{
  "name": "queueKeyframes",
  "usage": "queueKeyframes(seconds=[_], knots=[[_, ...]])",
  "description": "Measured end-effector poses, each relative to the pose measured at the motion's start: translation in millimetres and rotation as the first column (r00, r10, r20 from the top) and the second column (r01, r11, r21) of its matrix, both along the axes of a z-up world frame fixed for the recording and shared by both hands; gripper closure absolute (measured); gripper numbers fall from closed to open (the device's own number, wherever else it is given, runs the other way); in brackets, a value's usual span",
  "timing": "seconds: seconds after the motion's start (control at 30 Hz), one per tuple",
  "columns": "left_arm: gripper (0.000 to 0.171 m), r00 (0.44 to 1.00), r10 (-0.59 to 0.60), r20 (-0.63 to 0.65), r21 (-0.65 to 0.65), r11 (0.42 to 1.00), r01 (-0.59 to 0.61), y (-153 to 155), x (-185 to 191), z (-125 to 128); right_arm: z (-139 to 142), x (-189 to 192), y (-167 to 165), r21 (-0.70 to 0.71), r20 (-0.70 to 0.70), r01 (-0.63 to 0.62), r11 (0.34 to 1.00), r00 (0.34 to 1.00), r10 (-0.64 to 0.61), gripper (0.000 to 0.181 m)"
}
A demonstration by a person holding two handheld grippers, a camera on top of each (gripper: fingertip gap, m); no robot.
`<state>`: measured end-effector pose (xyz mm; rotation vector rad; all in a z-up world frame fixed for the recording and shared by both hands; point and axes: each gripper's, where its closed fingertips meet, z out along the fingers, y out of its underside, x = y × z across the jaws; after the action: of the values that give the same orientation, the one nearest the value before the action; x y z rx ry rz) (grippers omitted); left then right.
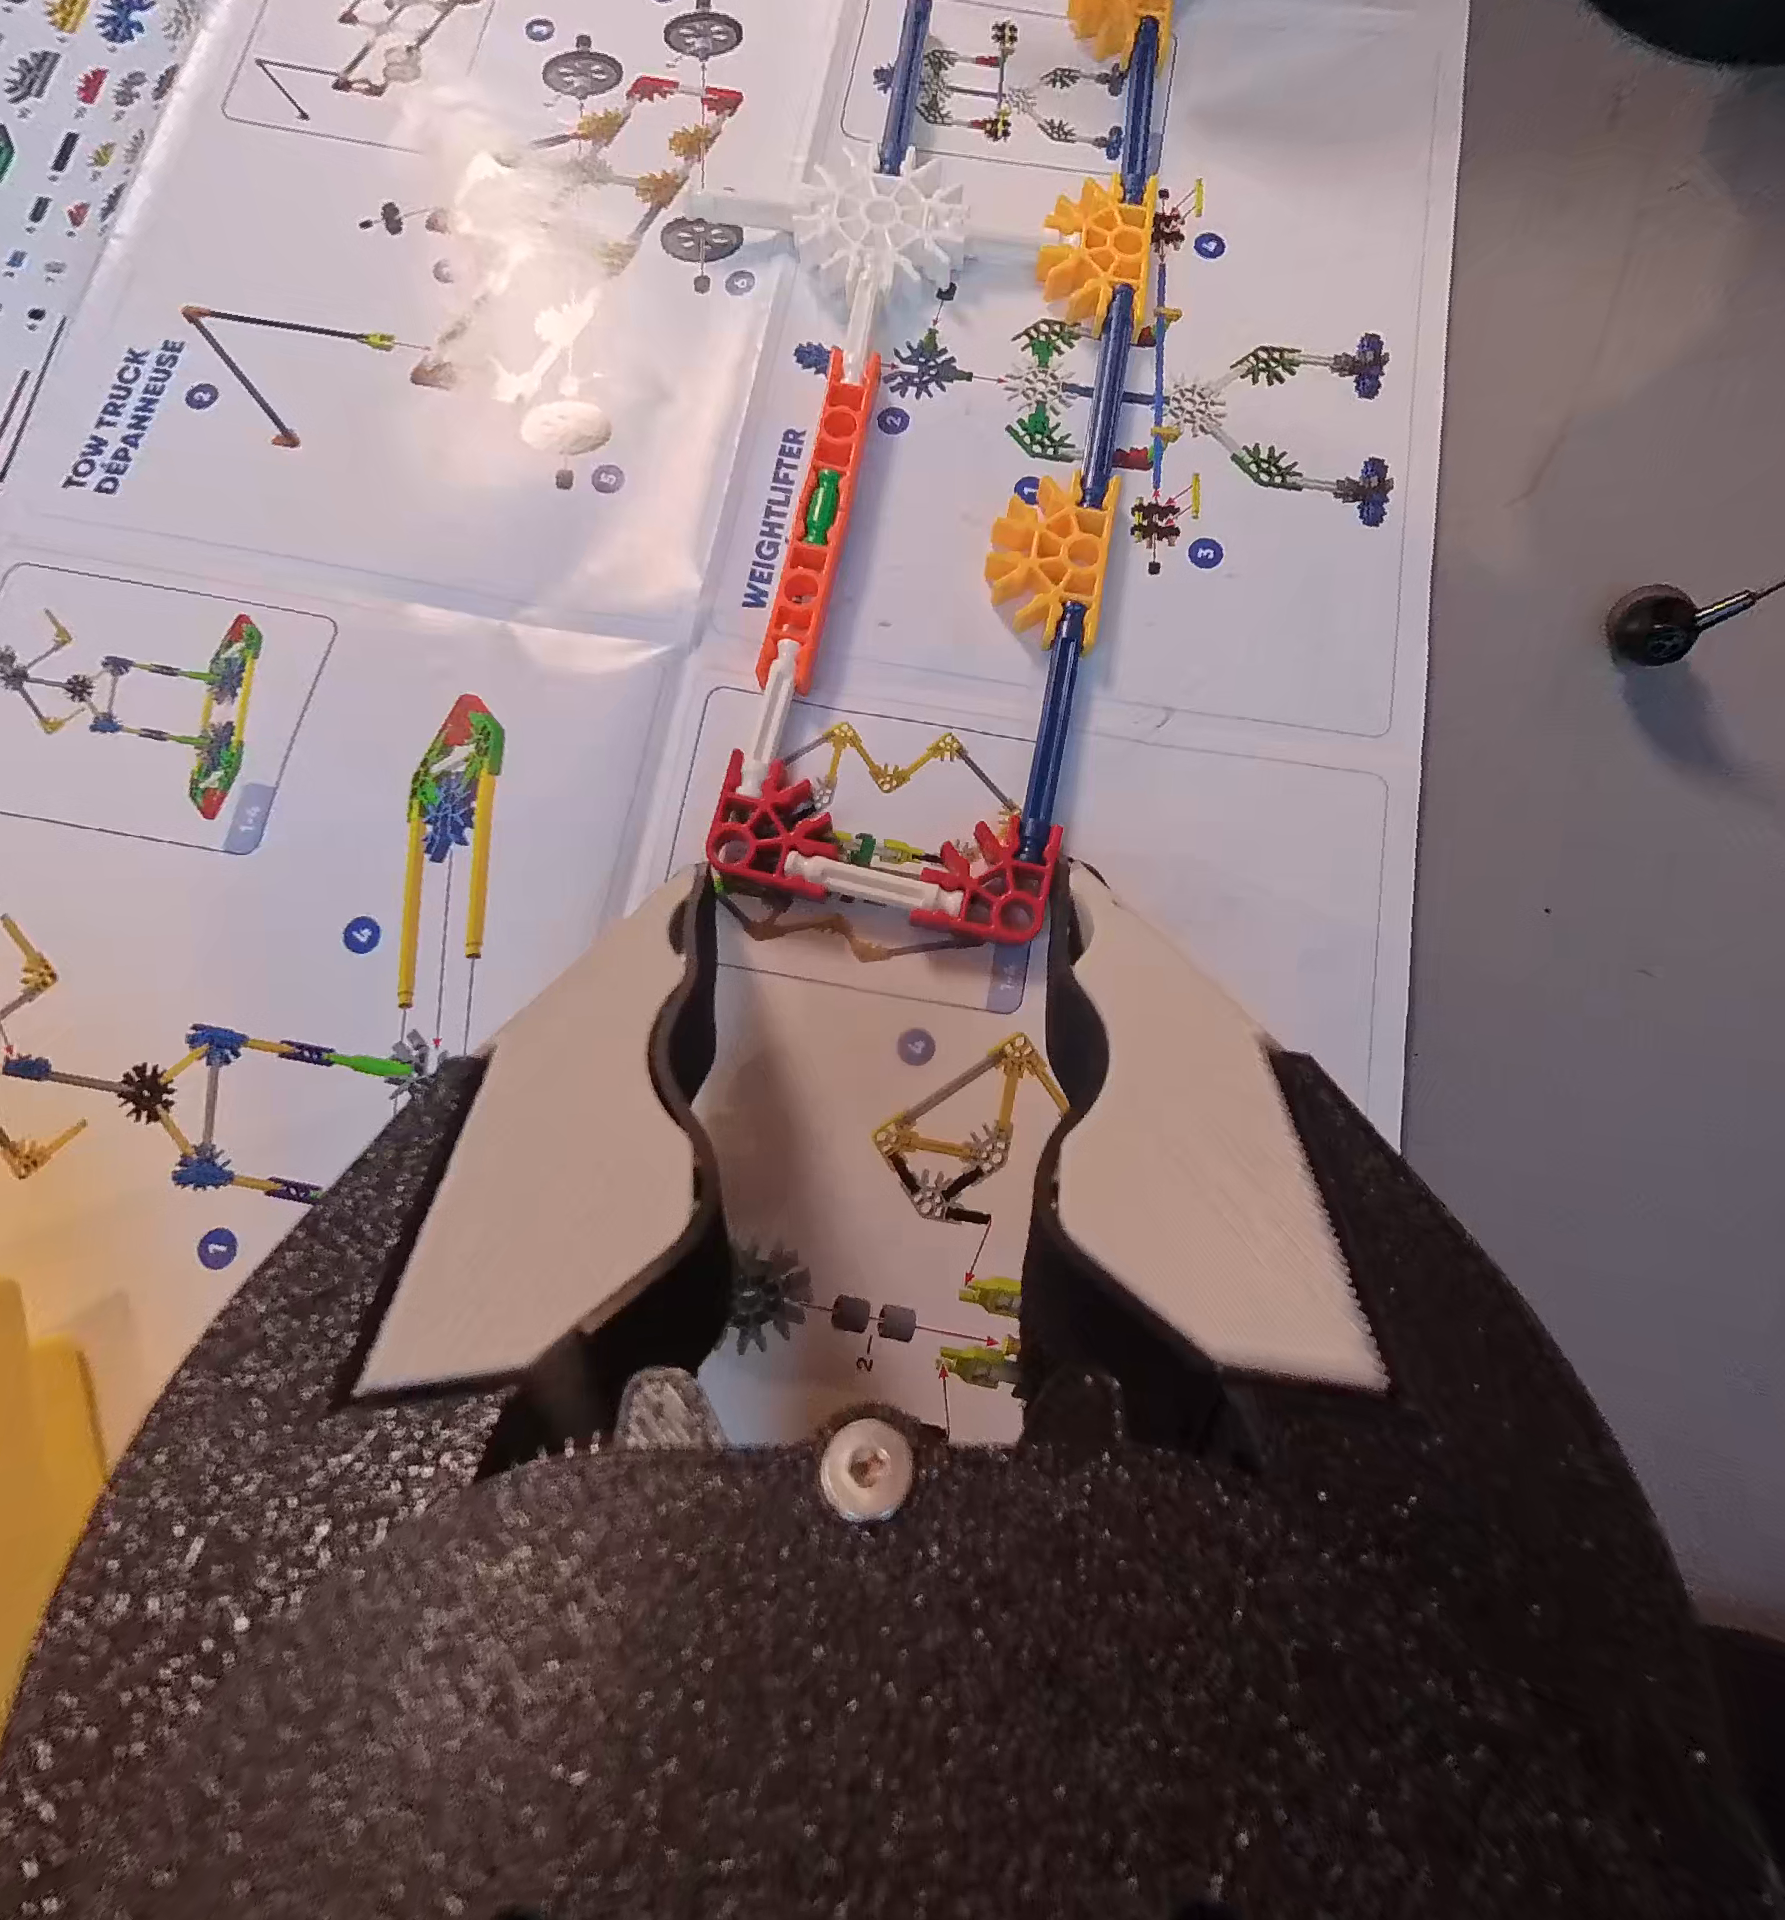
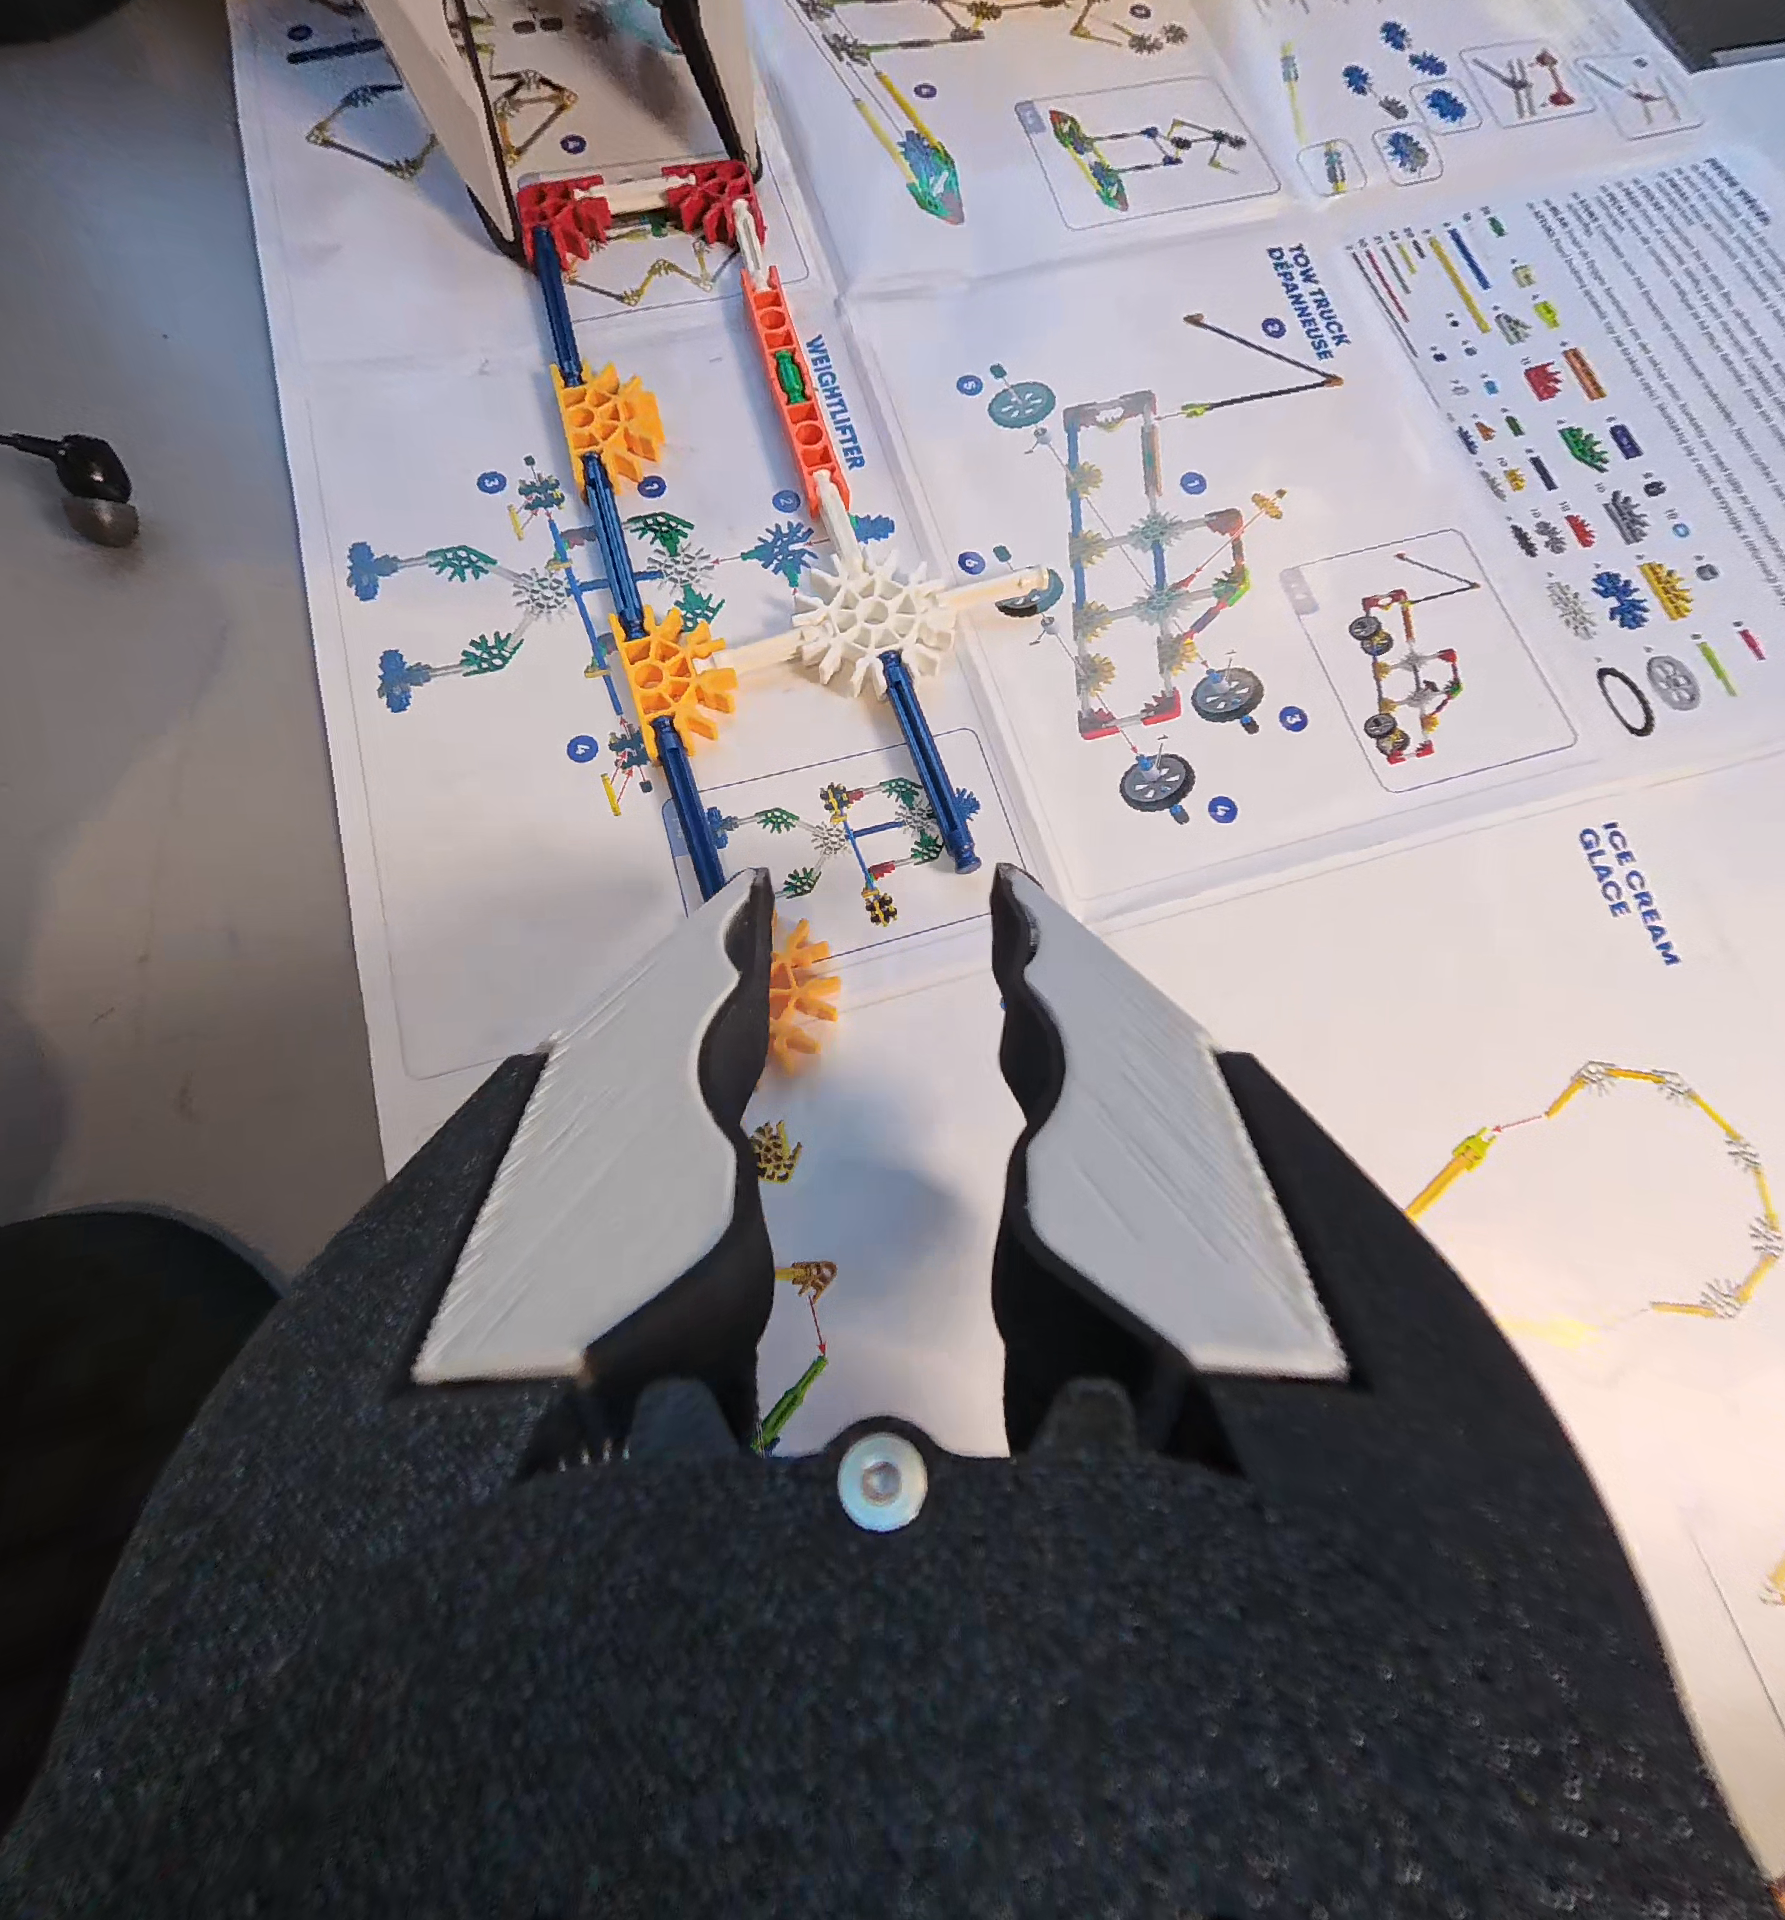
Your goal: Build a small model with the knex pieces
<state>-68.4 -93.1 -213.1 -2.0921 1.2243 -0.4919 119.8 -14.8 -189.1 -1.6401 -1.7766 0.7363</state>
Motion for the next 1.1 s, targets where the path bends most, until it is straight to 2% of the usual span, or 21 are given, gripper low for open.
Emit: queueKeyframes(seconds=[0.3,0.37,0.47,0.7,1.1], knots=[[0.113,1.0,-0.003,-0.01,0.0,1.0,0.003,-0.7,-1.4,0.4,-3.2,-0.6,5.8,0.017,0.003,0.019,1.0,1.0,-0.019,0.14],[0.133,1.0,-0.005,-0.008,0.013,1.0,0.005,-0.3,-2.1,1.8,-4.1,-0.1,7.0,0.021,0.006,0.023,1.0,1.0,-0.023,0.14],[0.124,1.0,0.0,-0.021,0.013,1.0,0.0,0.0,-4.0,1.3,-4.5,0.0,7.3,0.021,0.007,0.024,1.0,1.0,-0.024,0.14],[0.124,1.0,0.005,-0.009,0.018,1.0,-0.005,1.1,-5.2,2.7,-5.2,0.5,9.1,0.027,0.01,0.03,0.999,0.999,-0.03,0.141],[0.138,1.0,-0.013,-0.014,0.017,1.0,0.013,-2.0,-4.3,2.2,-7.3,-2.2,8.1,0.036,0.01,0.025,0.999,1.0,-0.025,0.156]])
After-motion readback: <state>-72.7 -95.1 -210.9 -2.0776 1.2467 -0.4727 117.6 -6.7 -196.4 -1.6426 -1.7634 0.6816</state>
